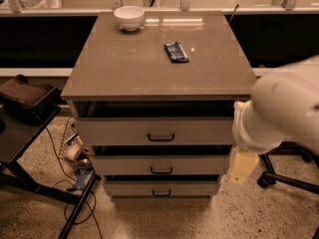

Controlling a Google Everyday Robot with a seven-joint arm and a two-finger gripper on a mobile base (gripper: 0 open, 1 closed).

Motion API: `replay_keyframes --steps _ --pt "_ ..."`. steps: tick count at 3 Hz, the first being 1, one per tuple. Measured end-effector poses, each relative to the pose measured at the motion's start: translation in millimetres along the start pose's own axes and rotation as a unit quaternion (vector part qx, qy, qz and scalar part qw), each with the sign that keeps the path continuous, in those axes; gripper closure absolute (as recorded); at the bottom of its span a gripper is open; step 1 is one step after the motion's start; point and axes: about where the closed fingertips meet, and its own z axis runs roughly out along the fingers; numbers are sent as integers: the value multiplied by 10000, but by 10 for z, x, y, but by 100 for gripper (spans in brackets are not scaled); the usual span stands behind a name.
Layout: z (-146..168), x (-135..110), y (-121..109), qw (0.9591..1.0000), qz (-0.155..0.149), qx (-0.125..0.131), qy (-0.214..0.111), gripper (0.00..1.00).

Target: Open bottom drawer

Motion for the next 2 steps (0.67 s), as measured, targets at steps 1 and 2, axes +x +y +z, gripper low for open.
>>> replay_keyframes --steps 1,2 --pt "843 -170 408 9987 -399 272 185 0" --pt "1367 -315 730 9966 -745 343 120 0"
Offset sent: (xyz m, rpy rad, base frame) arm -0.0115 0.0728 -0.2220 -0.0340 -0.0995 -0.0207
